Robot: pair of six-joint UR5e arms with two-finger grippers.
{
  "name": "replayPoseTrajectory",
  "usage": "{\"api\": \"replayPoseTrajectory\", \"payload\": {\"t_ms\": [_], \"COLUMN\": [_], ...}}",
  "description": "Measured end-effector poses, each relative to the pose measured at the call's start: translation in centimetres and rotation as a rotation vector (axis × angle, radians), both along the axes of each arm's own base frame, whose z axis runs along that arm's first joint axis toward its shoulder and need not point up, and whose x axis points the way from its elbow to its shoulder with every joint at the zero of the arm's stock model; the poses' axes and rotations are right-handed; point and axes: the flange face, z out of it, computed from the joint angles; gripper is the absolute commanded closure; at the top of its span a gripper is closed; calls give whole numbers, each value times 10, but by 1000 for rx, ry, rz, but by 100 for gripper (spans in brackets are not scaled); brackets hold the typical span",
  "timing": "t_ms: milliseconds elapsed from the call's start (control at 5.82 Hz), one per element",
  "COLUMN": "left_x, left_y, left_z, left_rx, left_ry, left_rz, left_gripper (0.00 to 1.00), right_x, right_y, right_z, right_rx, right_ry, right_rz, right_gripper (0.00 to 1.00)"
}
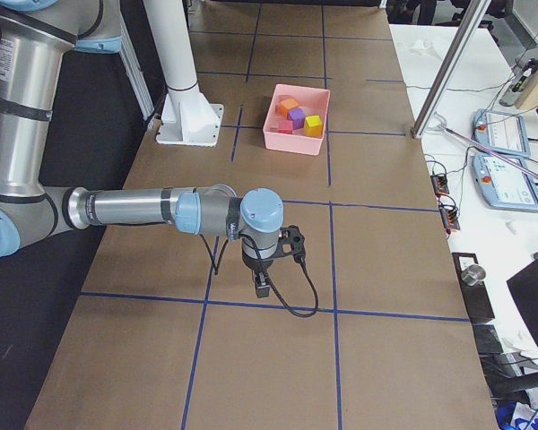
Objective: Place blocks into pink bin with both arms
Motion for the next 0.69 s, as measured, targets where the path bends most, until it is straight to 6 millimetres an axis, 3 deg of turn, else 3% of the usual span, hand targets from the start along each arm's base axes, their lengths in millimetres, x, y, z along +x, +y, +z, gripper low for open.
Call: {"api": "replayPoseTrajectory", "payload": {"t_ms": [687], "left_x": [1], "left_y": [1], "left_z": [1], "left_rx": [-10], "left_ry": [1], "left_rz": [2], "left_gripper": [0], "right_x": [0], "right_y": [1], "right_z": [0], "right_rx": [-7], "right_ry": [-2], "right_rz": [7], "right_gripper": [0]}}
